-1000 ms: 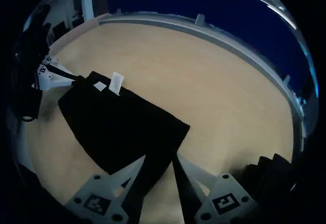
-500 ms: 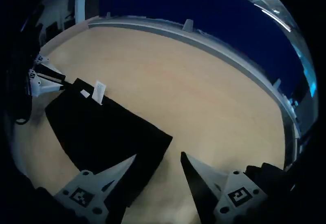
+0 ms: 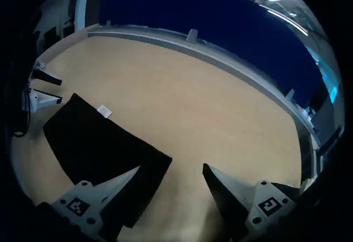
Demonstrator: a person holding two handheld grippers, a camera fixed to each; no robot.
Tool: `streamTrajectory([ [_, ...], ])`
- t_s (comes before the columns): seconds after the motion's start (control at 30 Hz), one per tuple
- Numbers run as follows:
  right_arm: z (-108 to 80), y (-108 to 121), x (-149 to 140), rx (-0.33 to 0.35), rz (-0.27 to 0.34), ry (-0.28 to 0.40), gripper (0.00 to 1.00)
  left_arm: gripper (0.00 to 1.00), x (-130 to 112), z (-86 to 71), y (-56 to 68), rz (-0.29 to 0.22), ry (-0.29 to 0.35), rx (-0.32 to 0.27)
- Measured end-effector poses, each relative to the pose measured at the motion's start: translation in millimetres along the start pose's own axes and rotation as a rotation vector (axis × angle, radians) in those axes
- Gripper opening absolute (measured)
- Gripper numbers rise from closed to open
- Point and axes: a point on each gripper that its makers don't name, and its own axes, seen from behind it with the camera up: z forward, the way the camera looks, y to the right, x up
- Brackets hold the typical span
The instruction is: Fold towel
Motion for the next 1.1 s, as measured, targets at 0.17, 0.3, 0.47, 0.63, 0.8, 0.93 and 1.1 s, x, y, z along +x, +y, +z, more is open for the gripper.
streamTrajectory([
  [0.17,-5.0,-0.2,-2.5,0.005,0.005,-0.001,1.0,0.87,-1.0,-4.8,0.5,-0.009,0.0,-0.004],
  [0.3,-12.3,-2.6,-7.4,0.011,0.005,-0.004,1.0,0.87,-2.0,-11.6,2.0,-0.014,0.002,-0.005],
  [0.47,-25.7,-7.8,-18.2,0.018,0.003,-0.01,1.0,0.86,-9.9,-21.2,5.6,-0.023,-0.002,-0.005],
  [0.63,-43.3,-14.7,-29.7,0.026,0.003,-0.011,1.0,0.86,-21.9,-33.8,10.5,-0.035,-0.009,-0.004],
  [0.8,-62.2,-19.5,-41.9,0.022,-0.002,-0.012,1.0,0.87,-33.7,-48.4,15.9,-0.051,-0.009,-0.005],
  [0.93,-72.1,-22.6,-50.0,0.023,0.001,-0.012,1.0,0.87,-40.0,-55.7,17.1,-0.06,-0.007,-0.001],
  [1.1,-75.7,-26.0,-55.5,0.033,0.017,-0.012,1.0,0.87,-42.9,-61.2,15.6,-0.07,-0.002,0.005],
])
